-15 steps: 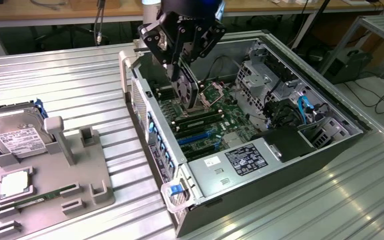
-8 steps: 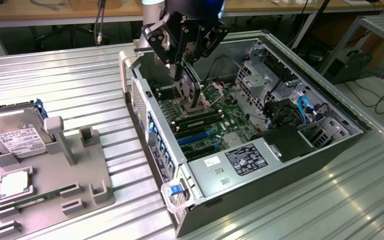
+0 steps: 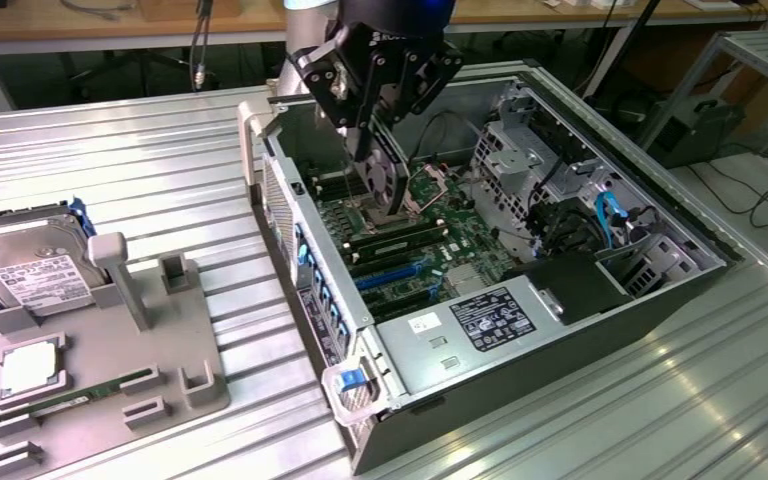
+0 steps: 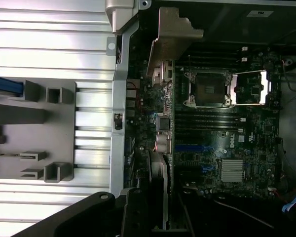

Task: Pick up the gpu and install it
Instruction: 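Pick up the gpu and move the gpu toward the slot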

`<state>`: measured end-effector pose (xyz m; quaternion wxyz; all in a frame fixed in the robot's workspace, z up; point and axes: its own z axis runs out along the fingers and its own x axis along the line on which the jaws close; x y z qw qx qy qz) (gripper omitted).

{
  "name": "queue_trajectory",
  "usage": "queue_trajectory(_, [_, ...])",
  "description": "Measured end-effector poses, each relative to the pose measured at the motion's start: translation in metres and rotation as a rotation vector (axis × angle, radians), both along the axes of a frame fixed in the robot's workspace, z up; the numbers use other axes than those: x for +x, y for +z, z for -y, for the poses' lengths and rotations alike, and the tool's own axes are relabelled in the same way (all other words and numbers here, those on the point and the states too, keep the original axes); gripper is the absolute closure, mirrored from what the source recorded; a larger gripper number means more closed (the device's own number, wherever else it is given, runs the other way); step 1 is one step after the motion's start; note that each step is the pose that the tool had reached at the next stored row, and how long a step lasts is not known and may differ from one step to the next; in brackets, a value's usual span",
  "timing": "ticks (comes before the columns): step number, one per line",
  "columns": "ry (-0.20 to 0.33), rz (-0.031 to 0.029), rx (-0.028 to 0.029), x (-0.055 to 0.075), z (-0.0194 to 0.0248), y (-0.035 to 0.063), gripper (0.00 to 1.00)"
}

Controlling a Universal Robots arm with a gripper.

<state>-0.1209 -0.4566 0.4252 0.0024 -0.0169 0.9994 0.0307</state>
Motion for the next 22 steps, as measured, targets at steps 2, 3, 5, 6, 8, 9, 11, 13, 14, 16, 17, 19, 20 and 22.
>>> queue_trajectory(2, [0.000,0.0001,-0.0001,0.003,0.0000,0.0000,0.73])
queue_trajectory(3, [0.000,0.0000,0.0000,0.004,0.0000,0.0000,0.73])
queue_trajectory(5, [0.000,0.0001,0.0000,0.006,0.0001,-0.0001,0.73])
queue_trajectory(6, [0.000,0.0000,0.0000,0.007,0.0000,-0.0001,0.73])
queue_trajectory(8, [0.000,0.0001,0.0000,0.009,0.0000,-0.0001,0.73])
queue_trajectory(9, [0.000,0.0001,0.0001,0.010,0.0000,-0.0002,0.73])
queue_trajectory(11, [0.000,0.0001,0.0000,0.012,0.0000,-0.0001,0.73])
queue_trajectory(13, [0.000,0.0000,0.0000,0.014,0.0000,-0.0002,0.73])
queue_trajectory(14, [0.000,0.0000,0.0000,0.015,0.0000,-0.0002,0.73])
queue_trajectory(16, [0.000,0.0001,0.0000,0.018,0.0000,-0.0002,0.73])
queue_trajectory(17, [0.000,0.0001,0.0000,0.019,0.0000,-0.0003,0.73])
queue_trajectory(19, [0.000,0.0000,0.0000,0.022,0.0000,-0.0003,0.73])
queue_trajectory(20, [0.000,0.0000,0.0000,0.022,0.0000,-0.0003,0.73])
queue_trajectory(22, [0.000,0.0000,-0.0001,0.025,0.0000,-0.0003,0.73])
